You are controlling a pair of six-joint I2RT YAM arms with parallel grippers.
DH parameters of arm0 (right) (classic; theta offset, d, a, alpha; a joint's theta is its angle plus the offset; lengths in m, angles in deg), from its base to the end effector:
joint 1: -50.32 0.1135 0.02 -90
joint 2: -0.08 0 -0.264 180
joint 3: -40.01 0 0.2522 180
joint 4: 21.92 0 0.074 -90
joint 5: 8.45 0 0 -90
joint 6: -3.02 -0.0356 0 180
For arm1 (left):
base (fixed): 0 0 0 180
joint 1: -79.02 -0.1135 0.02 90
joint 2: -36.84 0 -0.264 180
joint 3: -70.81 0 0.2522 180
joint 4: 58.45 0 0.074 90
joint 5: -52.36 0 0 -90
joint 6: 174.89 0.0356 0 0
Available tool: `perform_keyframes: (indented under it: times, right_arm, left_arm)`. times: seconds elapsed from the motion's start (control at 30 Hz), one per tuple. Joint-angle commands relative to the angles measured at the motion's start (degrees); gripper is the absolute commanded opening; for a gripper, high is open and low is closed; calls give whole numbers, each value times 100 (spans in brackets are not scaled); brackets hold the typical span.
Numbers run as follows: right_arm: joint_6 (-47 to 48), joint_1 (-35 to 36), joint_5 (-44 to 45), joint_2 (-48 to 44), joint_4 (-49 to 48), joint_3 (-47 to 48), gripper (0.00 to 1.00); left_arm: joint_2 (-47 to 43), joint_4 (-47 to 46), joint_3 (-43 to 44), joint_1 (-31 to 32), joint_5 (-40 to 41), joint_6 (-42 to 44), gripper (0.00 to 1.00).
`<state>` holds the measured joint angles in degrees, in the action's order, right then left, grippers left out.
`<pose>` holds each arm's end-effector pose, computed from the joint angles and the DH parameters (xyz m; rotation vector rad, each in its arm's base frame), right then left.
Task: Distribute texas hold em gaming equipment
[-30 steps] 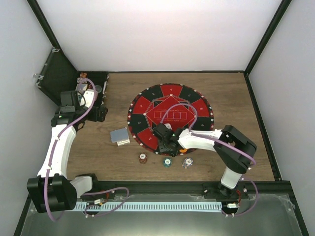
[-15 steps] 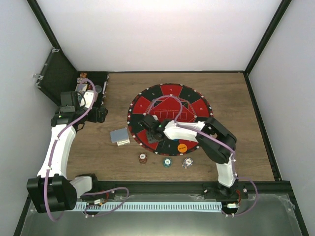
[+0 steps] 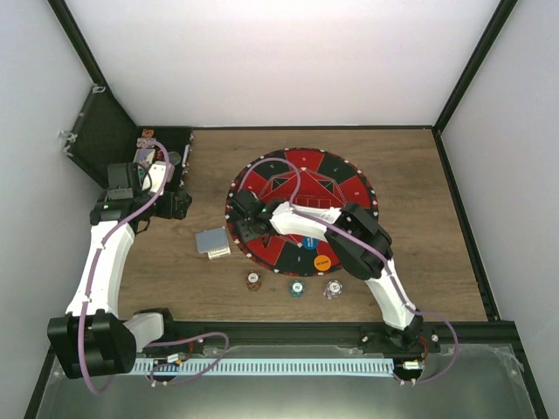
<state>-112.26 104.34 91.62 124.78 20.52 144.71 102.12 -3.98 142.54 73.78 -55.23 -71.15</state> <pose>0.2740 0.3668 0.1476 -0.6026 2.5831 0.2351 0.2324 0.0105 0.3014 0.3152 2.3473 -0.2112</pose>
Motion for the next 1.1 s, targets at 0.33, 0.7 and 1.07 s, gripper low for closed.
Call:
perform_keyframes:
  times: [0.33,0.7,1.07]
  right_arm:
    - [-396,-805,-101,-2640,71,-3243,66]
    - [-360,-999,-170,-2683,-162,-3732,62]
    - [-120,-1267,269,-2015,-263,-3103,39]
  left_arm:
    - [-48,119,244,-39,-257,25,100]
    - [-46,183,306,-38,-327,13,100]
    - [-77,223,284,-40,-276,20,100]
